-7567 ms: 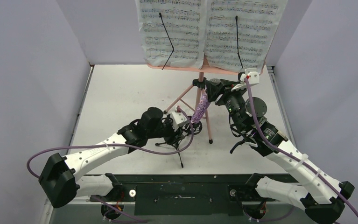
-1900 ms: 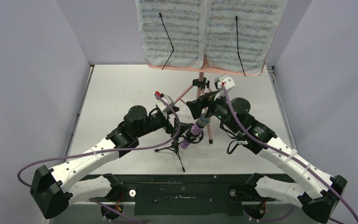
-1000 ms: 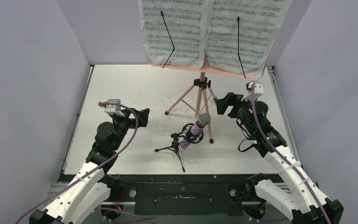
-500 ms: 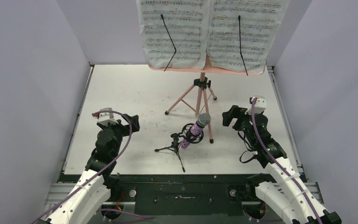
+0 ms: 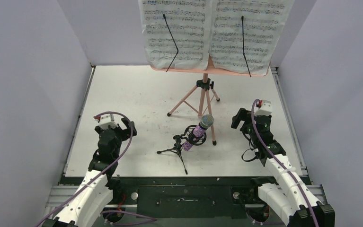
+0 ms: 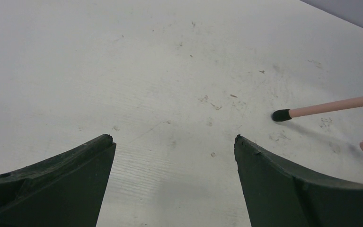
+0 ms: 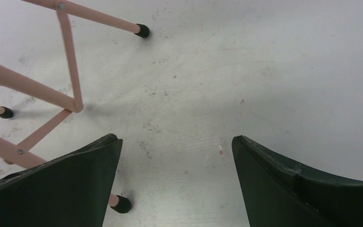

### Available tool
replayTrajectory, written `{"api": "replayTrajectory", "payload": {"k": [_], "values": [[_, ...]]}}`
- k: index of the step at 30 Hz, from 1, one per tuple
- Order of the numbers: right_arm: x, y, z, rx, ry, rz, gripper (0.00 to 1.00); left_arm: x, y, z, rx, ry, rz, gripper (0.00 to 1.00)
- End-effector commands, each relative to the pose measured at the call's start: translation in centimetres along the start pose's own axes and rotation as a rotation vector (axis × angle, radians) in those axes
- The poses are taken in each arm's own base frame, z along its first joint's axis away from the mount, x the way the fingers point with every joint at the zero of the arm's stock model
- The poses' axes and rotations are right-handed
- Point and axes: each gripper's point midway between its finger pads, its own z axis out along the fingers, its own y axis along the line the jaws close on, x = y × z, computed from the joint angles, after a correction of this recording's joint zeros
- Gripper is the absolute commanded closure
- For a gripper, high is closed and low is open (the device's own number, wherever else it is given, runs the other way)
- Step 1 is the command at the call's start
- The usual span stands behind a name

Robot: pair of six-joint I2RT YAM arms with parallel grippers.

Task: Set up the instrument practice props

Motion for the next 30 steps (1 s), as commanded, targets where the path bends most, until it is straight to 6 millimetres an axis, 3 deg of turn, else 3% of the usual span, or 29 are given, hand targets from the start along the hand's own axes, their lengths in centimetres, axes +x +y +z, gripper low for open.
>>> {"api": "replayTrajectory", "payload": {"k": [1, 7, 15, 21, 30], "values": [[-2.4, -1.0, 1.3, 0.0, -0.102, -0.007, 0.1, -1.9, 1.0, 0.6, -0.015, -0.078, 0.009, 0.04], [-1.9, -5.1, 2.5, 0.111, -0.121, -0.046, 0.1, -2.5, 3.3, 1.5, -0.046, -0.087, 0.048, 0.04], [-0.4, -9.9, 4.0, 0.28, -0.142, -0.011, 0.1, -0.7, 5.8, 2.8, -0.089, -0.056, 0.052, 0.03], [-0.1, -11.3, 4.6, 0.347, -0.182, 0.001, 0.1, -0.3, 6.3, 4.2, -0.08, -0.039, 0.095, 0.04], [0.5, -11.9, 5.3, 0.352, -0.217, -0.028, 0.1, -0.9, 6.8, 5.5, -0.094, -0.069, 0.151, 0.04]]}}
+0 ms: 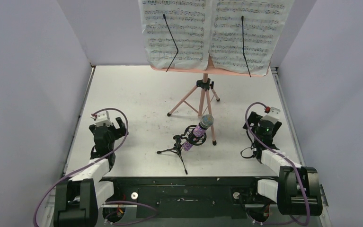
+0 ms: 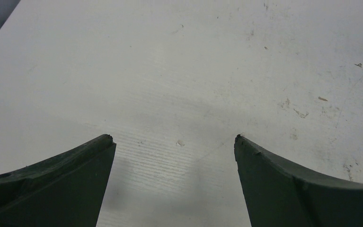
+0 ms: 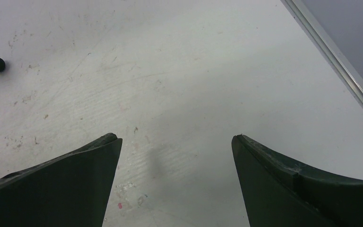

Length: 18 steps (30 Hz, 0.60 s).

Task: Set up the instrument practice props

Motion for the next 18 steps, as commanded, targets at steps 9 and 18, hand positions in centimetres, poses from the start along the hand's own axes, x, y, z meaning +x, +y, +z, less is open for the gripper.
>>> {"api": "replayTrajectory", "payload": {"k": [9, 18], "values": [[-3.1, 0.2, 0.5, -0.028, -0.236, 0.017, 0.1, -5.5, -1.3, 3.0, 0.05, -0.208, 0.062, 0.04], [-3.7, 1.6, 1.3, -0.092, -0.284, -0.01, 0.1, -4.8, -3.1, 5.1, 0.134, -0.191, 0.068, 0.04]]}}
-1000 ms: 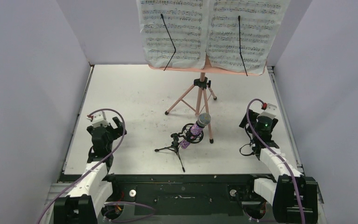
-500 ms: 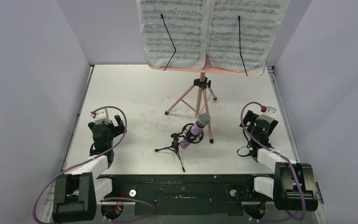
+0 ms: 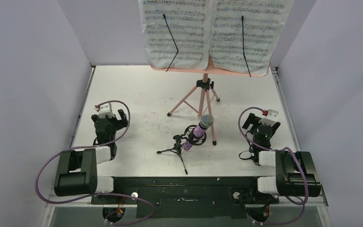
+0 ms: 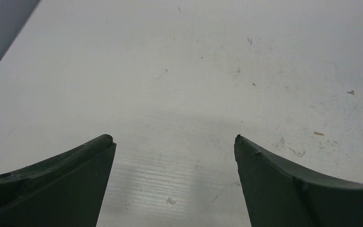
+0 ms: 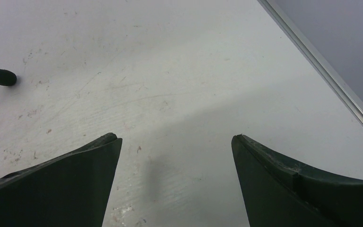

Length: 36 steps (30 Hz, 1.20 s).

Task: Set up the instrument practice props

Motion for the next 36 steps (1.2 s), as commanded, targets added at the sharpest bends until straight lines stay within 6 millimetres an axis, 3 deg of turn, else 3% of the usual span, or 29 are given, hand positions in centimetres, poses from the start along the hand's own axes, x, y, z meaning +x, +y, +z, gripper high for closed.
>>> {"api": "replayTrajectory", "payload": {"k": [1, 9, 17, 33, 36], "values": [[-3.4, 1.5, 0.8, -0.068, -0.137, 0.019, 0.1, -2.4, -1.9, 1.3, 0.093, -0.114, 0.028, 0.04], [-3.1, 2.2, 1.7, -0.103, -0.161, -0.008, 0.1, -1.2, -2.5, 0.8, 0.102, -0.122, 0.056, 0.04], [-1.9, 3.9, 2.3, -0.191, -0.13, -0.069, 0.1, -1.3, -2.7, 1.1, 0.1, -0.121, 0.067, 0.04], [-1.0, 4.5, 3.1, -0.187, -0.096, -0.119, 0.1, -1.5, -2.5, 1.1, 0.084, -0.127, 0.072, 0.04], [-0.5, 6.2, 3.2, -0.235, -0.075, -0.17, 0.1, -1.5, -2.5, 1.1, 0.083, -0.127, 0.072, 0.04]]}}
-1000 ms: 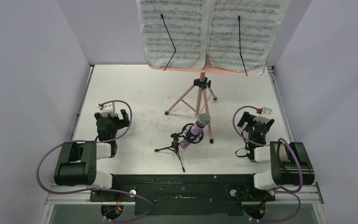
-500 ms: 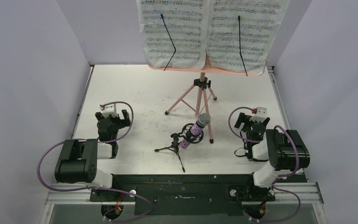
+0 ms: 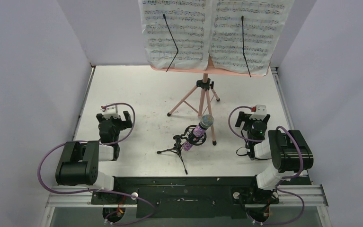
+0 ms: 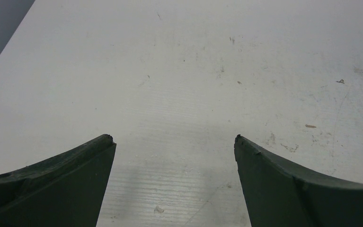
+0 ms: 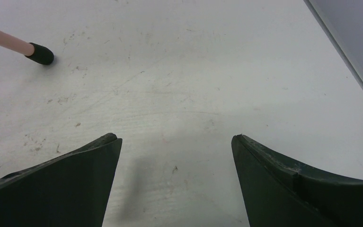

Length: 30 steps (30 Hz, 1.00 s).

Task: Set up the instrument practice props

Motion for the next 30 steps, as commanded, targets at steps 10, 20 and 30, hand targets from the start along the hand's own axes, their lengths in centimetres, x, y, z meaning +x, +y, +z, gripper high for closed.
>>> {"api": "replayTrajectory", "payload": {"k": [10, 20, 30], "values": [[-1.6, 1.9, 0.9, -0.05, -0.04, -0.06, 0.1, -2.0, 0.0, 0.4, -0.008, -0.072, 0.006, 0.04], [-1.6, 1.9, 0.9, -0.048, -0.039, -0.059, 0.1, -1.9, -0.9, 0.4, 0.012, -0.067, 0.013, 0.04], [-1.6, 1.8, 0.9, -0.046, -0.038, -0.06, 0.1, -1.9, -1.0, 0.4, 0.009, -0.069, 0.015, 0.04]]}}
